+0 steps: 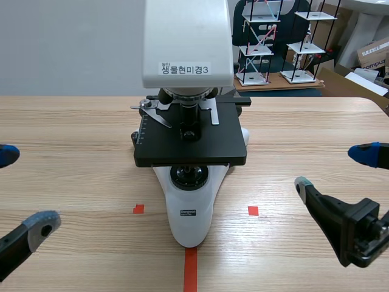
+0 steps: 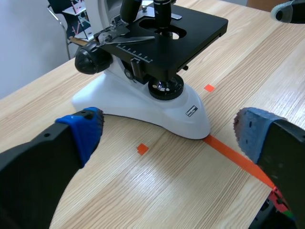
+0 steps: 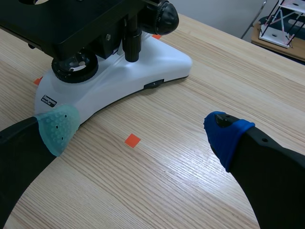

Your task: Return to the home posture

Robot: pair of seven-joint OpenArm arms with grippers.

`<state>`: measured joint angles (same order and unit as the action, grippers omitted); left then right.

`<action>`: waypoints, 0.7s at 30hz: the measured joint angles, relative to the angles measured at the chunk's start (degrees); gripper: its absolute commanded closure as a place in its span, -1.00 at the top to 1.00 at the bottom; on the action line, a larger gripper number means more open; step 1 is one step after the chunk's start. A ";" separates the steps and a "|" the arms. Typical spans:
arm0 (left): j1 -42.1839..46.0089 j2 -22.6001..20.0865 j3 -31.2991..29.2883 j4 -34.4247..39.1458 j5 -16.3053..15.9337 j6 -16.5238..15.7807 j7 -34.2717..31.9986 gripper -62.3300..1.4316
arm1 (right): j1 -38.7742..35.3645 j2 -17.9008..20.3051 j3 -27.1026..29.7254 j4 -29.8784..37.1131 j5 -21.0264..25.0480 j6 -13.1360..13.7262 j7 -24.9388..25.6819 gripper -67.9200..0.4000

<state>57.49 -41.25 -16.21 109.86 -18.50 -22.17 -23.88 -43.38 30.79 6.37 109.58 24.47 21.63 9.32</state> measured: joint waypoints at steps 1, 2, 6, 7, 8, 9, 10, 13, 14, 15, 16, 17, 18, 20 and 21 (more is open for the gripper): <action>0.11 0.00 -0.11 0.07 0.00 0.02 0.00 1.00 | 0.00 0.00 0.00 0.00 0.00 0.00 0.00 0.69; 0.09 0.00 -0.09 0.07 0.00 0.00 0.02 1.00 | 0.00 0.00 0.00 0.00 0.00 0.00 0.00 0.69; -0.15 -0.02 -0.04 0.07 0.02 0.02 0.04 1.00 | 0.00 0.00 0.00 0.00 0.00 0.00 0.00 0.69; -0.20 -0.02 -0.04 0.07 0.02 0.04 0.04 1.00 | 0.00 0.00 0.00 0.00 0.00 0.00 0.00 0.69; -0.22 -0.02 -0.04 0.07 0.02 0.04 0.04 1.00 | 0.00 0.00 0.00 0.00 0.00 0.00 0.00 0.69; -0.22 -0.02 -0.02 0.07 0.02 0.02 0.11 1.00 | 0.00 0.00 0.00 0.00 0.00 0.00 0.00 0.69; -0.22 -0.02 0.04 0.07 0.02 0.02 0.39 1.00 | 0.00 0.00 0.00 0.00 0.00 0.00 0.00 0.69; -0.22 -0.02 0.07 0.07 0.02 0.04 0.96 1.00 | 0.00 0.00 0.00 0.00 0.00 0.00 0.00 0.69; -0.22 -0.02 0.07 0.07 0.02 0.04 0.98 1.00 | 0.00 0.00 0.00 0.00 0.00 0.00 0.00 0.69; -0.22 -0.02 0.07 0.07 0.02 0.02 0.98 1.00 | 0.00 0.00 0.00 0.00 0.00 0.00 0.00 0.69; -0.22 -0.02 0.07 0.07 0.02 0.02 1.11 1.00 | 0.00 0.00 0.00 0.00 0.00 0.00 0.00 0.69; -0.22 -0.02 0.07 0.07 0.02 0.02 1.14 1.00 | 0.00 0.00 0.00 0.00 0.00 0.00 0.00 0.69; -0.22 -0.02 0.07 0.07 0.02 0.02 1.14 1.00 | 0.00 0.00 0.00 0.00 0.00 0.00 0.00 0.69; -0.22 -0.02 0.07 0.07 0.02 0.02 1.14 1.00 | 0.00 0.00 0.00 0.00 0.00 0.00 0.00 0.69; -0.22 -0.02 0.07 0.07 0.02 0.02 1.14 1.00 | 0.00 0.00 0.00 0.00 0.00 0.00 0.00 0.69</action>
<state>57.28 -41.28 -16.14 109.93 -18.48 -22.15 -22.74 -43.38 30.79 6.37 109.58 24.47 21.63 9.32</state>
